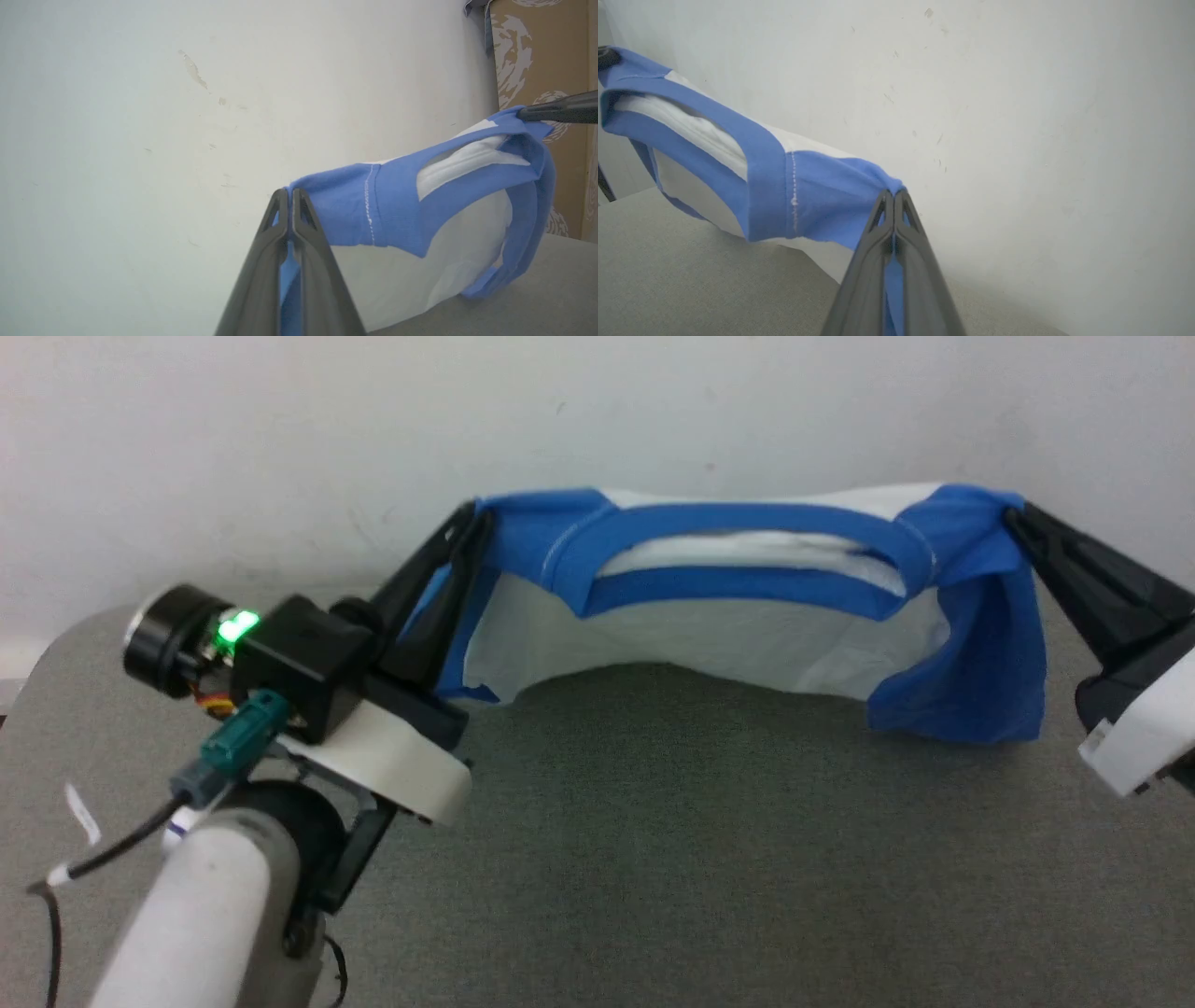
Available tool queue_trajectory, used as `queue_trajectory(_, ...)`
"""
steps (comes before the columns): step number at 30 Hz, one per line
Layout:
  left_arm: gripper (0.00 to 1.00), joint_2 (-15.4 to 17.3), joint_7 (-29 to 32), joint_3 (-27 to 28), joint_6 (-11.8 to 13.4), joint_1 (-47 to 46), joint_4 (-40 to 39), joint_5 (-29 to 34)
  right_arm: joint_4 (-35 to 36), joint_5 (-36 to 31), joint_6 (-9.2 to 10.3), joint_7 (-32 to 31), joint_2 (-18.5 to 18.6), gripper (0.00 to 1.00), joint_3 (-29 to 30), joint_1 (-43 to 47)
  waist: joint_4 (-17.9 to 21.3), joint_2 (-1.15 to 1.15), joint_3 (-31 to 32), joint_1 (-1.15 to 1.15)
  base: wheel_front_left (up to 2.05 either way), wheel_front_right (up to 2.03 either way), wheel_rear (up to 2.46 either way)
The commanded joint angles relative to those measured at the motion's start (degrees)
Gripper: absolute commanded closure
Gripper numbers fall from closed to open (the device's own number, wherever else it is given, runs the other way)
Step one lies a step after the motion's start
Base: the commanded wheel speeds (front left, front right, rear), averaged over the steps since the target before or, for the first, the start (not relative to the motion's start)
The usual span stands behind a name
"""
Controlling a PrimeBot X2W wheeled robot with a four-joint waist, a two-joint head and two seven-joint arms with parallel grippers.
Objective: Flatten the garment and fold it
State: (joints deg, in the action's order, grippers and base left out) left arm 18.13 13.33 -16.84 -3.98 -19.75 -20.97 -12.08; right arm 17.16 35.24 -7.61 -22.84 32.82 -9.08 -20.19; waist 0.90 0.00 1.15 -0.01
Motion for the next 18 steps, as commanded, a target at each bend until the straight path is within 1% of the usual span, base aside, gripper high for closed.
queue_trajectory(1,1.00,0.31,0.40,0.74,0.14,-2.02,-0.74,-0.24,0.45,0.60,0.12,-0.44,0.43,1.00,0.27,-1.88,0.30,0.00,0.05,0.01,0.00,0.00,0.00)
queue_trajectory(5,1.00,1.02,2.25,2.20,-0.29,-8.05,-1.22,-0.87,0.55,2.25,0.12,-2.05,0.72,1.00,-0.18,-7.90,0.96,0.00,-0.32,0.01,0.00,0.00,0.00)
queue_trajectory(10,1.00,2.24,4.35,3.83,-1.02,-16.74,1.32,-1.68,-1.67,4.42,0.12,-3.63,0.37,1.00,-1.44,-16.93,1.78,0.00,-2.71,0.01,0.00,0.00,0.00)
queue_trajectory(14,1.00,3.67,5.47,4.22,-1.93,-25.01,5.51,-2.35,-5.29,4.59,0.12,-3.63,1.00,1.00,-4.36,-25.39,2.32,0.00,-6.41,0.01,0.00,0.00,0.00)
queue_trajectory(18,1.00,5.63,5.84,3.63,-2.71,-33.90,10.58,-2.43,-10.11,4.25,0.12,-2.23,1.76,1.00,-7.92,-34.58,2.82,0.00,-11.44,0.01,0.00,0.00,0.00)
